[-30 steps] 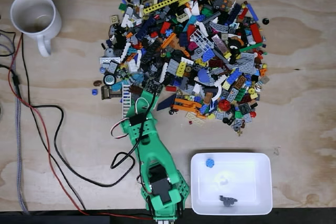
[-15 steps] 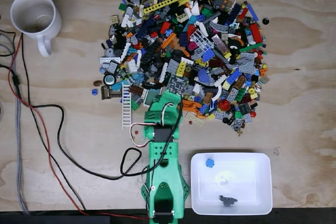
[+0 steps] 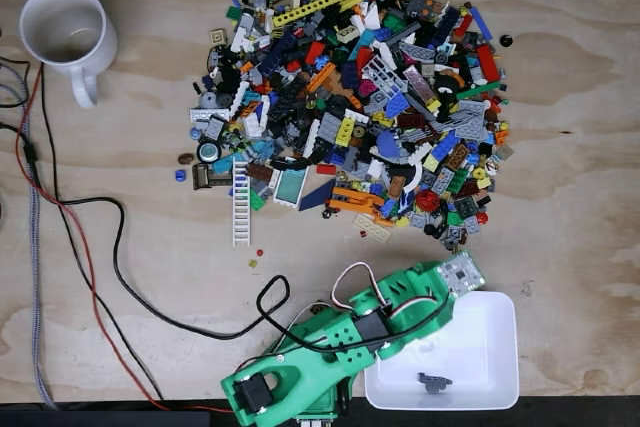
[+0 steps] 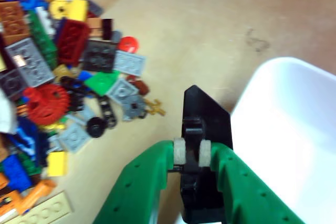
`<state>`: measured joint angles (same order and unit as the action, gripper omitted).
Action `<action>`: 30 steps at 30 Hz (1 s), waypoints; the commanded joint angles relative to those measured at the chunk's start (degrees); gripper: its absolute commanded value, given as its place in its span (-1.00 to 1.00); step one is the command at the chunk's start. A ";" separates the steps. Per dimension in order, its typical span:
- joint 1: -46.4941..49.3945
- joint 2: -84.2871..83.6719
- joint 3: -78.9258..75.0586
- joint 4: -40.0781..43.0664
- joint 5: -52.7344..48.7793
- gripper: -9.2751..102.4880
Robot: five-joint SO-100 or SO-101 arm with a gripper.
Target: Find the closest Lego and put it in the bin.
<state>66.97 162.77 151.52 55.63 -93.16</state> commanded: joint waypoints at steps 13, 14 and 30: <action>11.69 11.51 -2.20 -4.39 2.55 -0.58; 8.26 11.60 -4.57 -2.90 4.75 -0.65; -70.66 23.47 -0.26 14.06 28.92 -0.84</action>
<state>14.59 180.97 144.40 68.82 -68.82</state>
